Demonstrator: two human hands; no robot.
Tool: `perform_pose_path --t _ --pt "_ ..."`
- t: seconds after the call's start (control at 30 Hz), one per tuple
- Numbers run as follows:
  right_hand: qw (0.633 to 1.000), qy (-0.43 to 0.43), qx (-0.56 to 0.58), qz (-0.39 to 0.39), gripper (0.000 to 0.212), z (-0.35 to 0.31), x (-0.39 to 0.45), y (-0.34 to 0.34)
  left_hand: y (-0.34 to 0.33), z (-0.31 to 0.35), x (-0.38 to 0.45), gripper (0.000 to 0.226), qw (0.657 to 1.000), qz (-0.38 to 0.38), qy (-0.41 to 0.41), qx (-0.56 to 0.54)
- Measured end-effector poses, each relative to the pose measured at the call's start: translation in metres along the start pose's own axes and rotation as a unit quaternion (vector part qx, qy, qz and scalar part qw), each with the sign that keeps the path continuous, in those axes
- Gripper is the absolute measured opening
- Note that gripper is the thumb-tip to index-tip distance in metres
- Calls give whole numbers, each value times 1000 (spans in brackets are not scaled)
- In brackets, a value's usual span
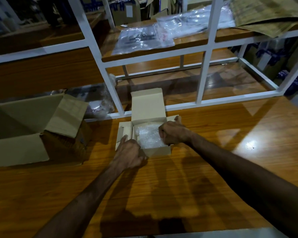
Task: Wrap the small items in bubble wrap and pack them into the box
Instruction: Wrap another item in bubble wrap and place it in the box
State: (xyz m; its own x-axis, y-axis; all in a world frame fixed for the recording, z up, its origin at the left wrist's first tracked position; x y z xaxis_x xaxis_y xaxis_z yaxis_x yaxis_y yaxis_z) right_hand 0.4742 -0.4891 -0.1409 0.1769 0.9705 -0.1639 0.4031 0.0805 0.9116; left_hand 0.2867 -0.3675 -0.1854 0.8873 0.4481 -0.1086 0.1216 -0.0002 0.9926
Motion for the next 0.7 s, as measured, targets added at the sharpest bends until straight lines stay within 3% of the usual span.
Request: perform_pose_path --t 0.27,0.4,0.5,0.6,0.7 --pt "996 -33 -72 -31 25 -4 17 -4 0 3 4 44 999 -38 -3 1" --pt "983 -27 -172 -60 55 -9 19 -10 14 7 -4 34 997 -48 -26 60" --pt "970 -16 -242 -17 45 -14 12 -10 16 0 -9 26 992 -33 -8 124" --pt "963 -11 -268 28 29 -16 -1 -18 16 1 -10 21 993 -38 5 114" --pt "969 -7 -245 13 26 -21 -16 -28 14 9 -8 15 995 -34 5 97"
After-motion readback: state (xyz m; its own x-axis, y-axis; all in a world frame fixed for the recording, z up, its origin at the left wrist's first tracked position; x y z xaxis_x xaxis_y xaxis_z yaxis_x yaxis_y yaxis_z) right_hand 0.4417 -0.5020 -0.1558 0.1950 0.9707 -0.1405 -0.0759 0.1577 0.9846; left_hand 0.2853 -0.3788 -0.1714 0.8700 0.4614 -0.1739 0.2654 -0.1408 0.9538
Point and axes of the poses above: each hand's wrist, its own x-axis towards the middle knuckle, its own y-axis out of the back of the hand, z = x × y, the point moved 3 cm from there along x, towards the middle knuckle, and after that the axes turned 5 degrees about y, right-handed, at the moved point
